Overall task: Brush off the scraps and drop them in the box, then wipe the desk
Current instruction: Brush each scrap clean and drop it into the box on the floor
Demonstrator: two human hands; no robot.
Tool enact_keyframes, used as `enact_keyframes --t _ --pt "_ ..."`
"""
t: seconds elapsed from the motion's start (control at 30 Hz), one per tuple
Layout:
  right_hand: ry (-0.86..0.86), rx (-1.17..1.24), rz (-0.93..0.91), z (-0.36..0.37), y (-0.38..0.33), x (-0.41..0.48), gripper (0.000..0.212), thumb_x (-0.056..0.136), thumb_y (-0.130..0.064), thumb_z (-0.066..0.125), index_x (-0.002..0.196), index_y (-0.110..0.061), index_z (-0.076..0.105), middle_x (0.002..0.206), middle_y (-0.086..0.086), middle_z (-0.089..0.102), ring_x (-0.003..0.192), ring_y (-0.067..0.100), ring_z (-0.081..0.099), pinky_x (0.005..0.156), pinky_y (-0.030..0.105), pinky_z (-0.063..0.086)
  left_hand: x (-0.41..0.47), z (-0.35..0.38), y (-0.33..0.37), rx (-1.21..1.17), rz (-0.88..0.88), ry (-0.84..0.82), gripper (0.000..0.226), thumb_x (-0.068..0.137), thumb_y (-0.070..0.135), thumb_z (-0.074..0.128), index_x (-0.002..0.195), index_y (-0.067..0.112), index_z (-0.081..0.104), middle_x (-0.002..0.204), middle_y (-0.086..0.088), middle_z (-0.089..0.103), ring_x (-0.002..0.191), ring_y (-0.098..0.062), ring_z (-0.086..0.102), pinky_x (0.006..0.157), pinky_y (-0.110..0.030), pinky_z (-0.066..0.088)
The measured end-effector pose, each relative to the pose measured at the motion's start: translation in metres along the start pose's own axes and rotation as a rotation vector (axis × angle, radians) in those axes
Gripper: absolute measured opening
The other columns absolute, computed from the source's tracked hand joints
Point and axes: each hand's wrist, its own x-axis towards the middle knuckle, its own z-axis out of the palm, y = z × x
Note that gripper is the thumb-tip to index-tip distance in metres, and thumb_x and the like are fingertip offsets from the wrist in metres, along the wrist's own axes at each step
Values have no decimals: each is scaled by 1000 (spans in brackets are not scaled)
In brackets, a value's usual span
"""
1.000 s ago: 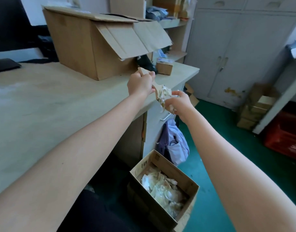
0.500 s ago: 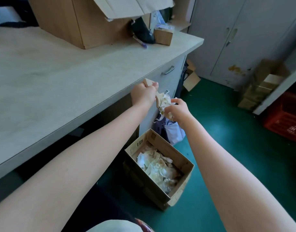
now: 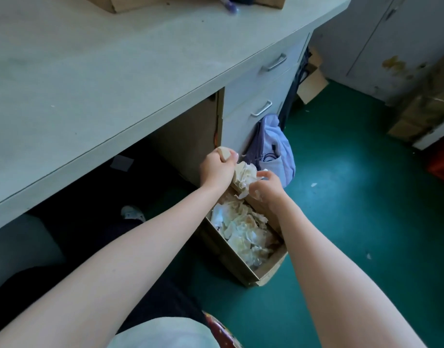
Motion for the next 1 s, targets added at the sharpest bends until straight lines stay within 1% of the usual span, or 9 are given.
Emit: enact_keyframes --t 0.1,0.23,0.33,0.43,0.53,0.6,0.7,0.87,1.0 --pt "5 -60 23 1 16 10 48 76 5 51 122 -9 50 73 3 51 72 23 52 68 31 44 3 5 -14 23 -16 18 8 89 23 59 81 24 61 86 -1 63 93 -25 65 87 -35 54" --pt "3 -95 86 6 33 18 50 76 4 53 124 -9 50 76 5 52 67 20 52 59 27 44 7 15 -33 74 -53 20 8 90 22 58 83 23 61 84 2 60 86 -19 59 79 -28 50" --pt "-33 -113 140 12 42 21 54 75 3 55 127 -9 47 90 12 55 62 18 49 52 25 40 6 19 -47 109 -89 7 8 91 23 56 86 22 62 88 1 60 85 -16 55 74 -25 45" --pt "-42 -147 142 12 49 25 56 74 2 58 128 -10 49 103 9 53 84 21 52 66 28 43 8 18 -55 154 -115 8 14 92 25 55 98 16 65 100 -4 63 93 -18 57 77 -27 48" --pt "-11 -168 142 7 53 29 54 74 3 61 126 -11 53 116 10 57 100 23 53 79 30 45 11 14 -55 160 -129 21 16 92 25 54 99 14 63 103 -5 63 101 -21 60 82 -31 52" --pt "-2 -154 150 5 55 31 52 73 3 61 123 -10 56 113 10 58 105 25 54 83 33 46 13 11 -55 172 -143 40 25 92 26 54 109 9 63 111 -9 64 106 -23 60 86 -34 53" --pt "-23 -122 154 8 52 28 47 75 3 59 120 -10 59 96 5 57 95 21 53 77 31 44 13 7 -53 138 -152 66 22 93 25 54 108 11 63 113 -9 64 103 -20 60 80 -29 52" --pt "-73 -9 136 16 29 21 42 77 3 59 115 -12 61 75 1 53 65 14 51 59 25 46 11 3 -33 15 -155 72 17 91 25 56 102 13 63 109 -8 65 97 -19 60 82 -29 51" --pt "1 197 96 7 -3 14 40 78 5 56 113 -13 60 78 6 56 68 18 54 60 27 46 11 0 5 -156 -108 35 17 89 22 59 102 11 63 94 -3 64 98 -21 64 89 -35 54"
